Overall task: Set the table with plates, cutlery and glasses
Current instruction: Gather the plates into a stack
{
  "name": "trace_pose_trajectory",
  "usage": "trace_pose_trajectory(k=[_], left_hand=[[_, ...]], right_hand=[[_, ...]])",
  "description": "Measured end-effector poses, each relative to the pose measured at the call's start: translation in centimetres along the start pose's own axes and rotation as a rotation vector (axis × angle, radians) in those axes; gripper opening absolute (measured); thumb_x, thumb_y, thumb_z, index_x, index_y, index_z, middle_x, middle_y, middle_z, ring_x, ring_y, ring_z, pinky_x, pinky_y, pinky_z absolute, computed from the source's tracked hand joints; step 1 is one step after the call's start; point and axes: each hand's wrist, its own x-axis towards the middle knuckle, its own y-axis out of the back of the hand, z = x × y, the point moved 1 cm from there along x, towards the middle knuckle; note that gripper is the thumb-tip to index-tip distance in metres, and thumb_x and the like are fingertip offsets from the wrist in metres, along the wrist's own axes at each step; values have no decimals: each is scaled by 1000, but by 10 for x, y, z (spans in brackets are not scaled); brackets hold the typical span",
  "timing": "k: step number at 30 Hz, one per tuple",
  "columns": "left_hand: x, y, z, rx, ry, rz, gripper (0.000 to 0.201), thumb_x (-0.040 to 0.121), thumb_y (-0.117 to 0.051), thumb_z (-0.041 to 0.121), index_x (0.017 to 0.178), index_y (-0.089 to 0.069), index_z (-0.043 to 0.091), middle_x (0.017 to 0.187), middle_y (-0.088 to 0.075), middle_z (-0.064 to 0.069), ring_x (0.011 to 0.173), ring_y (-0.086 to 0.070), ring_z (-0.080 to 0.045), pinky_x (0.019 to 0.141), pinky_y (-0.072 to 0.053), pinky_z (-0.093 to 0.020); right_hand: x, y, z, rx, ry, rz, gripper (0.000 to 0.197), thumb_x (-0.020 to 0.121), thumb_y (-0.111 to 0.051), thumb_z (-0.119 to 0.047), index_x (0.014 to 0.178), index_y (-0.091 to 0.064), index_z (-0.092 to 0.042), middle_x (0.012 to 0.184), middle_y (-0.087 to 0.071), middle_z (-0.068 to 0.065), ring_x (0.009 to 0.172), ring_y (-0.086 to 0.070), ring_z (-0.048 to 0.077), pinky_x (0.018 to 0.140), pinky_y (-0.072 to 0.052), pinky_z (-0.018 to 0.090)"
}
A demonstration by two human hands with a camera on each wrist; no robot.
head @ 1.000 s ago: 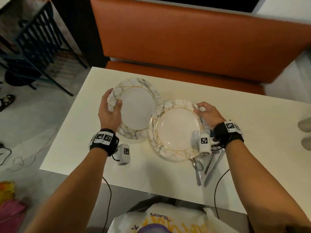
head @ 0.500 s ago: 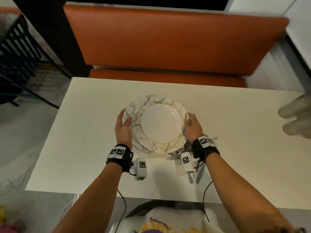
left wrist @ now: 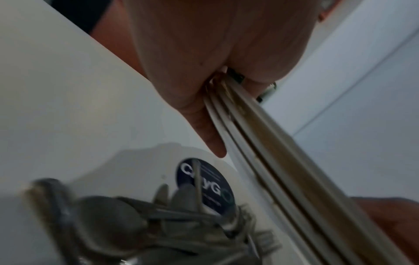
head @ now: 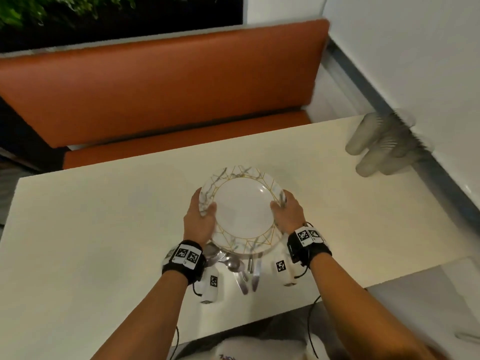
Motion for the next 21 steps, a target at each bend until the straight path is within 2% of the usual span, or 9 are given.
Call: trace_pose_trajectory(k=[2,5,8,12,16,21], left_hand=[[0,-39,17,95,1,-86,60,106,-57,24,160,-33,22,146,-59,-9,127,-58,-27,105,-43,-32],[5,-105,37,226,27,-198,61,105,-56,22,160,-29,16,147,-57,-13,134,-54,-35,109,-42,-41],[10,-174,51,367,69,-284,60,102,-60,24,155,-35,10,142,-57,-20,130,-55,-41,106,-45,-47],[11,-254,68,458,106,-379,63,101,-63,24,153,-36,3,144,-56,-23,132,-54,-42,108,-44,-43],[7,-313,81,497,118,-422,65,99,-65,20,154,-33,4,141,-59,-22,128,-58,-41,106,-46,-40],[2,-357,92,565,104,-426,63,99,-66,23,151,-37,4,141,-57,-25,130,-55,-43,106,-44,-44]], right_hand=[[8,36,23,-7,-20,43,68,89,-65,-32,150,-39,-14,141,-52,11,130,-50,33,108,-42,41],[24,92,60,-6,-65,107,73,84,-73,-29,148,-41,-13,138,-53,13,129,-50,33,107,-42,39],[39,145,99,-14,-120,151,68,81,-77,-28,140,-48,-10,133,-58,14,124,-55,33,105,-45,38],[54,201,147,-9,-190,190,61,79,-80,-24,131,-55,-5,123,-65,16,114,-60,35,98,-50,40],[66,240,186,3,-207,208,65,78,-82,-22,133,-52,-4,127,-62,15,118,-58,33,100,-47,38],[79,271,214,-15,-231,210,70,81,-80,-21,140,-46,-4,136,-55,16,125,-53,33,104,-43,37]])
